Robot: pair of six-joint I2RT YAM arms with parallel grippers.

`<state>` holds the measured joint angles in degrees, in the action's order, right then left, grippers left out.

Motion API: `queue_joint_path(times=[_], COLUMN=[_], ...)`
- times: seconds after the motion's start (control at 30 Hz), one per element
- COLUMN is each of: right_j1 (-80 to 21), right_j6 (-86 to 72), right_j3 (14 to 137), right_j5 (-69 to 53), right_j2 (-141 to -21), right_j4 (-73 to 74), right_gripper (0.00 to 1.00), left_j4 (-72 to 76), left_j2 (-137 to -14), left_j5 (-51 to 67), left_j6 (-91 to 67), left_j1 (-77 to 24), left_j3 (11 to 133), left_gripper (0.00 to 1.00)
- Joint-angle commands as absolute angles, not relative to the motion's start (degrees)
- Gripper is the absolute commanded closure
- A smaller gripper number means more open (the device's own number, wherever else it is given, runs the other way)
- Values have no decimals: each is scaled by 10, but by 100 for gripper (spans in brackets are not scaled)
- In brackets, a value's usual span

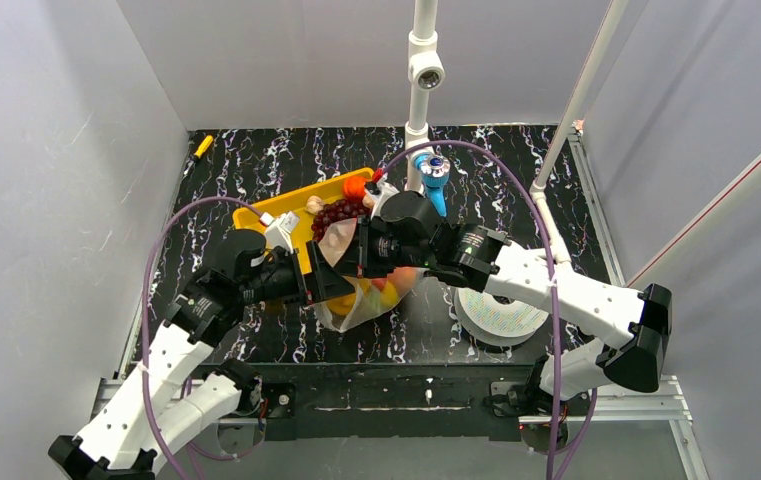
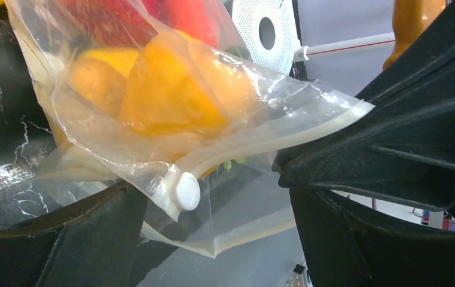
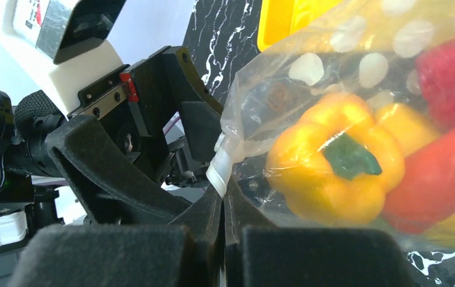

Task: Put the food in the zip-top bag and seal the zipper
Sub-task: Place the fake vegetable in the zipper food storage bag.

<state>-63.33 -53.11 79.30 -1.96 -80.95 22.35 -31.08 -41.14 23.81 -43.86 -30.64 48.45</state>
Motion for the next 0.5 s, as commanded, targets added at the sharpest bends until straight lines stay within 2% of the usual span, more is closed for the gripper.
queue_joint_path(times=[0.0,0.13,0.47], right_j1=[-626,-626,-626], right_j6=[-573,-563,-520], right_j3=[790,791,808], right_j5=[-67,-65,-22], right_j2=[-799,-796,-786], right_j4=[203,208,255], right_gripper=[99,99,99], left_j4=[-311,-350,-532], left_j2=[-402,-376,-360], left_j5=[189,172,186], left_j6=[-417,-391,-312], left_j1=[-308,-308,-308], left_j3=[515,540,644], left_gripper=[14,18,39])
